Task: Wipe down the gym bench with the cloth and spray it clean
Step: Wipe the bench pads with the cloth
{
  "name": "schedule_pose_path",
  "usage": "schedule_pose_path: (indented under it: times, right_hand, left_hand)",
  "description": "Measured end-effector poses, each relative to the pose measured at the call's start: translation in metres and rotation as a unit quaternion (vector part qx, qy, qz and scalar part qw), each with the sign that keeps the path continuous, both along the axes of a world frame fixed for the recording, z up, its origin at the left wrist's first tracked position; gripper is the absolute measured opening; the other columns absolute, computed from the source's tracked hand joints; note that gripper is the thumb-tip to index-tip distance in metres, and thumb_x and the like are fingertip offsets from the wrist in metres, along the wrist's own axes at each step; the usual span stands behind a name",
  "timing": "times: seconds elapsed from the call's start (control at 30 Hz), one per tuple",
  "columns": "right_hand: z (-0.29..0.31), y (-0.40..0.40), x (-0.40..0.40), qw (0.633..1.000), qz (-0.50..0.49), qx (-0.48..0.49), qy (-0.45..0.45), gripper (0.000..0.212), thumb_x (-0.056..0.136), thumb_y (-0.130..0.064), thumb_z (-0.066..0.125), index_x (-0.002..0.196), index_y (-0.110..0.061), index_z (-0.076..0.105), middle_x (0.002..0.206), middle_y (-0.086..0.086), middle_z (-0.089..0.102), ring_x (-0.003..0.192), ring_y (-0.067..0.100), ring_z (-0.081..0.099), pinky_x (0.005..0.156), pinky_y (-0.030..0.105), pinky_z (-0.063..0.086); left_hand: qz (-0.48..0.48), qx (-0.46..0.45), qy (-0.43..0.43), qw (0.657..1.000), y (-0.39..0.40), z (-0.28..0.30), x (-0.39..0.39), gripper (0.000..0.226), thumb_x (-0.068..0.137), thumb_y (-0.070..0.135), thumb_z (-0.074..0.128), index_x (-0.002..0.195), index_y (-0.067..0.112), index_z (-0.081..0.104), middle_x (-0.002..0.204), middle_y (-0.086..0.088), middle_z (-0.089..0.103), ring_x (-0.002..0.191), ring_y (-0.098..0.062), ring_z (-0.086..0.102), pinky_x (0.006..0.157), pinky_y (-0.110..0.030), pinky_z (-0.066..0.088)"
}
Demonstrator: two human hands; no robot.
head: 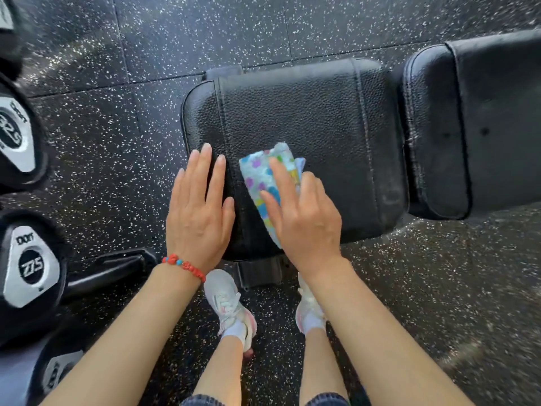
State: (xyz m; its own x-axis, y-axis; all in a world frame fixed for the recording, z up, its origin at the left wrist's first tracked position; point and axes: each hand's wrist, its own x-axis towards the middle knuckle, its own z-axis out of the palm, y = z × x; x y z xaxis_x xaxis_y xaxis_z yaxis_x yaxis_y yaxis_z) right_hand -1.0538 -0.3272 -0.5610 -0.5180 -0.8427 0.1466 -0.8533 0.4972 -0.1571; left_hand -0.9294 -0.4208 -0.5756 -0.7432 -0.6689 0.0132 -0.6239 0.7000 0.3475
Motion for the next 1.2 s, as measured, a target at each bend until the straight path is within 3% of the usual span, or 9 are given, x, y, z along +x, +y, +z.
schedule_pose_path:
  times: [0.2,0.43,0.6,0.93,1.03,1.2]
  right_hand:
    - [0.003,0.043,-0.055,0.975,-0.210,-0.009,-0.065,0.041,0.092,-0.028,0.048,0.123,-0.003,0.055,0.082,0.026,0.055,0.067,0.038,0.056,0.047,0.038,0.047]
    - [0.006,0.051,-0.058,0.971,-0.217,-0.029,-0.094,0.044,0.094,-0.032,0.048,0.131,-0.010,0.048,0.093,0.024,0.053,0.080,0.039,0.054,0.057,0.031,0.034]
    - [0.005,0.065,-0.089,0.953,-0.258,-0.050,-0.149,0.045,0.095,-0.034,0.044,0.135,-0.015,0.044,0.106,0.021,0.052,0.092,0.038,0.052,0.069,0.037,0.036]
    - [-0.006,-0.013,-0.158,0.977,-0.154,-0.045,-0.137,0.045,0.096,-0.038,0.041,0.137,-0.021,0.042,0.113,0.017,0.052,0.101,0.032,0.051,0.066,0.034,0.037]
    - [-0.002,0.003,-0.155,0.981,-0.124,-0.041,-0.147,0.044,0.096,-0.035,0.043,0.136,-0.017,0.043,0.106,0.020,0.053,0.093,0.034,0.053,0.062,0.030,0.032]
    - [0.010,0.059,-0.144,0.988,-0.075,-0.016,-0.137,0.039,0.093,-0.029,0.052,0.127,-0.011,0.054,0.087,0.020,0.057,0.072,0.034,0.058,0.052,0.034,0.046]
  left_hand:
    - [-0.012,-0.009,-0.001,1.000,0.000,0.000,-0.001,0.048,0.092,0.014,0.038,0.135,-0.008,0.038,0.144,-0.029,0.031,0.134,-0.042,0.028,0.110,-0.053,0.025]
    - [-0.002,-0.008,0.020,1.000,0.004,0.011,-0.009,0.049,0.090,0.011,0.037,0.135,-0.007,0.038,0.144,-0.028,0.032,0.135,-0.042,0.027,0.112,-0.051,0.021]
    - [-0.023,-0.019,0.034,0.999,0.027,0.013,-0.044,0.050,0.091,0.020,0.041,0.136,-0.002,0.041,0.146,-0.024,0.033,0.136,-0.039,0.026,0.113,-0.049,0.018]
    - [-0.001,-0.049,-0.034,0.998,0.050,-0.004,-0.083,0.055,0.090,0.029,0.043,0.139,0.005,0.038,0.148,-0.019,0.032,0.137,-0.035,0.027,0.112,-0.047,0.016]
    - [0.010,-0.046,-0.042,0.998,0.052,-0.001,-0.087,0.054,0.090,0.028,0.043,0.137,0.003,0.041,0.146,-0.021,0.034,0.136,-0.036,0.028,0.112,-0.049,0.017]
    - [0.044,-0.032,-0.019,0.998,0.064,0.011,-0.118,0.052,0.090,0.024,0.042,0.135,-0.002,0.042,0.144,-0.025,0.035,0.135,-0.040,0.030,0.111,-0.053,0.020]
